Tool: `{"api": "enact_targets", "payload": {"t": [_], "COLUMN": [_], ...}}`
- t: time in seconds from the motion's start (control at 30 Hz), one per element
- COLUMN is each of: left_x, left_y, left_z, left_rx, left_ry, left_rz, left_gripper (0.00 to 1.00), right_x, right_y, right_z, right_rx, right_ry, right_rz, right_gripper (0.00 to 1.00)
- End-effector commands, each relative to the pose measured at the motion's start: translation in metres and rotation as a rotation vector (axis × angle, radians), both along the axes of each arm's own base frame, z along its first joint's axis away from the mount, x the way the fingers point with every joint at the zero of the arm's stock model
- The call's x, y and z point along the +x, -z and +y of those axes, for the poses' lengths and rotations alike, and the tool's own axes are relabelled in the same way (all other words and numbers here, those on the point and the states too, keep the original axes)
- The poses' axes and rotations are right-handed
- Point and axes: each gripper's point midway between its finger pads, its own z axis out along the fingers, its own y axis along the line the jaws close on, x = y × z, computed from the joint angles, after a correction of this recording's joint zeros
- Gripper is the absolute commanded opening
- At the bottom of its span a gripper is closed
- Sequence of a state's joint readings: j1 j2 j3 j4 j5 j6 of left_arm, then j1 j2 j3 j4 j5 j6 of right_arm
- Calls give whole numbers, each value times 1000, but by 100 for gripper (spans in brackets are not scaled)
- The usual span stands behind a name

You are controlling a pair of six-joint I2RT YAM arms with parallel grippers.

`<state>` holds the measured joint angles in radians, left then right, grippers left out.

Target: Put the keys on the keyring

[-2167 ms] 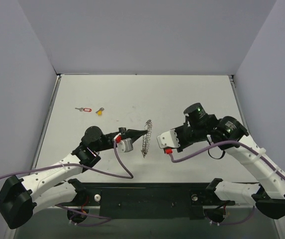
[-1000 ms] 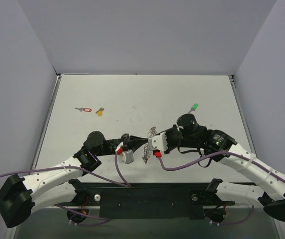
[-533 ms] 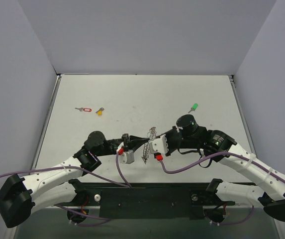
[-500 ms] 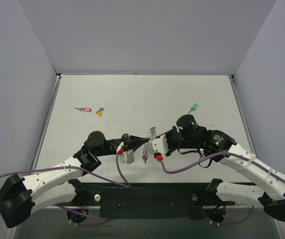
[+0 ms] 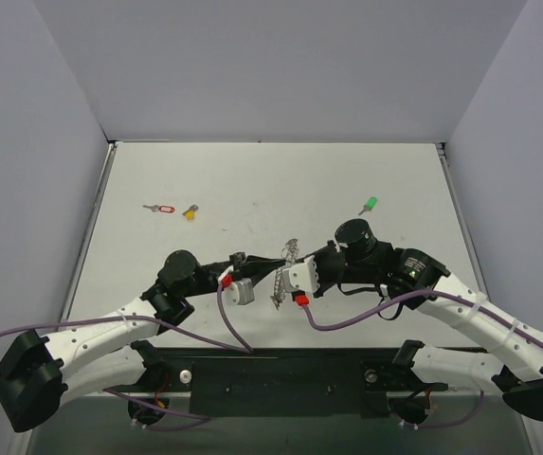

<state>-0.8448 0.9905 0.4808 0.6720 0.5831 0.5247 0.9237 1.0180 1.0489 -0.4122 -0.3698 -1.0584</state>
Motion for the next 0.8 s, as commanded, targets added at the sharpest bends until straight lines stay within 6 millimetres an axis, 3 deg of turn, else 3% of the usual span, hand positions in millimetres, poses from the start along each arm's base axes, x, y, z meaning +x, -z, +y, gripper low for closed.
{"api": "enact_targets", "payload": {"t": [0.0,0.17,0.5,0.77], "left_x": [1,5,7,9], "left_y": [-27,-31,-42,-41], "left_z": [1,2,4,4], "left_rx": [-109,-155,-249,-253], "left_ry": [-19,-34,-35,-34], "left_rz": [-4,55,141,155], "left_gripper": [0,0,0,0], "right_x": [2,3,22,22], "right_y": [-10,-15,-27,-32], "right_z": [3,1,-1,0], "right_rx": [53,90,187,209], "right_ry": [41,98,228,230], "right_rz": [14,65,114,125], "right_gripper": [0,0,0,0]}}
